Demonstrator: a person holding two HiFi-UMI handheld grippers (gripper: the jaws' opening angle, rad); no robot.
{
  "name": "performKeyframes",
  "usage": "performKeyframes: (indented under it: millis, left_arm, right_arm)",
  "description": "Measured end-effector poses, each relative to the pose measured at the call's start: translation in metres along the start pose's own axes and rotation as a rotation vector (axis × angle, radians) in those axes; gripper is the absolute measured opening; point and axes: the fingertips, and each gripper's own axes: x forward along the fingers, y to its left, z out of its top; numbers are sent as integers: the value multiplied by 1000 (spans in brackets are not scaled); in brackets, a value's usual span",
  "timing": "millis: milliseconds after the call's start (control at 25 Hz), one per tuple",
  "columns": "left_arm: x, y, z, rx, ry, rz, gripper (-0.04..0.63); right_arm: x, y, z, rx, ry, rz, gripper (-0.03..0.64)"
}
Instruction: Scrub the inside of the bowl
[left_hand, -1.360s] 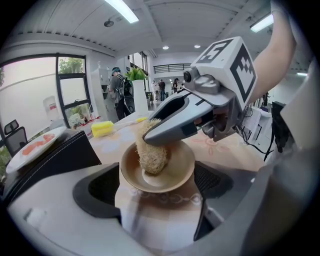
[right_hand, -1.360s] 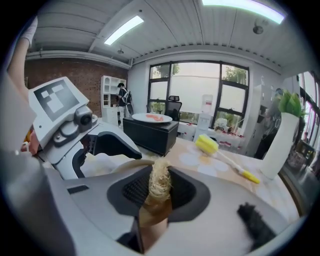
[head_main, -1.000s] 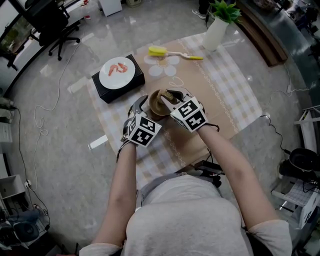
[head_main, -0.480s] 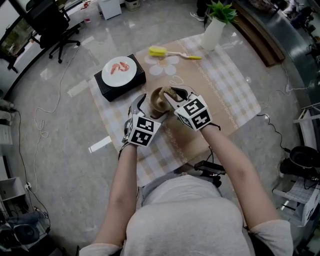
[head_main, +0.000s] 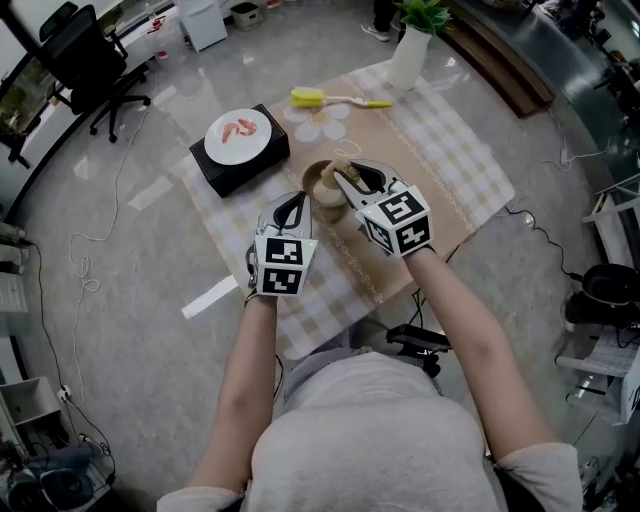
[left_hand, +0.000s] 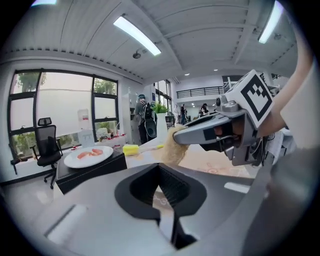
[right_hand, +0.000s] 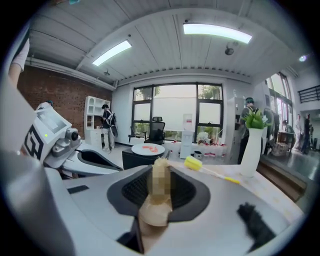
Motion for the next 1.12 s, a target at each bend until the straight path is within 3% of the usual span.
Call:
performKeyframes:
  millis: [480,720,1120]
  left_arm:
    - [-38,-21,25,22,-79,-41,5]
    - [-55,-21,39,-65,-125,-7,5]
    - [-70,-28,73,-85,-217,29,5]
  right_arm:
    - [-36,22,16,8,-50,-58,94]
    - [-52,32,27,37,-80,-51,94]
    - [-86,36,53,59,-141,-71,94]
